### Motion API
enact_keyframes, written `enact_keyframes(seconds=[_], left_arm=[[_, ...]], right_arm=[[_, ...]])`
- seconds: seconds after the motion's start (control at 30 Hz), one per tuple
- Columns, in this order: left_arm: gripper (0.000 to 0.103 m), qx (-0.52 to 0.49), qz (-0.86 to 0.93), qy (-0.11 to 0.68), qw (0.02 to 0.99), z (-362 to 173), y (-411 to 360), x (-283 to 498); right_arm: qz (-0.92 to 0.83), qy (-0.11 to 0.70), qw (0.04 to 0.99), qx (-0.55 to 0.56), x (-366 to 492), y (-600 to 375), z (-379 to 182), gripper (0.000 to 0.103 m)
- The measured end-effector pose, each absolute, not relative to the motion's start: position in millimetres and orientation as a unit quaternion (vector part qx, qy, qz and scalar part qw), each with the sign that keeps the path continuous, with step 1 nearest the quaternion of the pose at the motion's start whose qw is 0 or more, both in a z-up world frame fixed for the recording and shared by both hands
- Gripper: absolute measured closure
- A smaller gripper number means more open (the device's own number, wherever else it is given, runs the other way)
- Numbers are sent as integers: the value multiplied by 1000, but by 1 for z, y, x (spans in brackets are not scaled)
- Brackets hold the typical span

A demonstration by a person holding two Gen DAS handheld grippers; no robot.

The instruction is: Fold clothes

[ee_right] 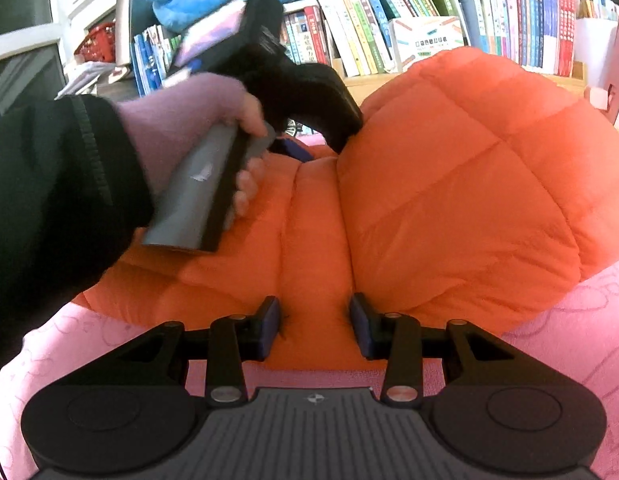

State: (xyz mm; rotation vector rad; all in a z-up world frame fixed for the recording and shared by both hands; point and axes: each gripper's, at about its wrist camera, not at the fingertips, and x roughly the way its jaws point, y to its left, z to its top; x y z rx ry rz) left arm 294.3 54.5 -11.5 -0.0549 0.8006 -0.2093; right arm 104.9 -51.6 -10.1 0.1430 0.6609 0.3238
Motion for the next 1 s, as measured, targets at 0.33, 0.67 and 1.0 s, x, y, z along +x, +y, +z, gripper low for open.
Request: enact_keyframes(seconds=[0.33, 0.67, 1.0], left_arm=[[65, 2, -178, 405, 897, -3, 43, 169], [65, 12, -146, 431, 890, -18, 35, 190], [64, 21, -116, 420, 900, -19, 30, 216]], right_arm=[[166, 321, 928, 96, 108, -52, -10, 62], [173, 320, 925, 112, 114, -56, -7, 62], [176, 320, 924, 115, 120, -52, -3, 62]])
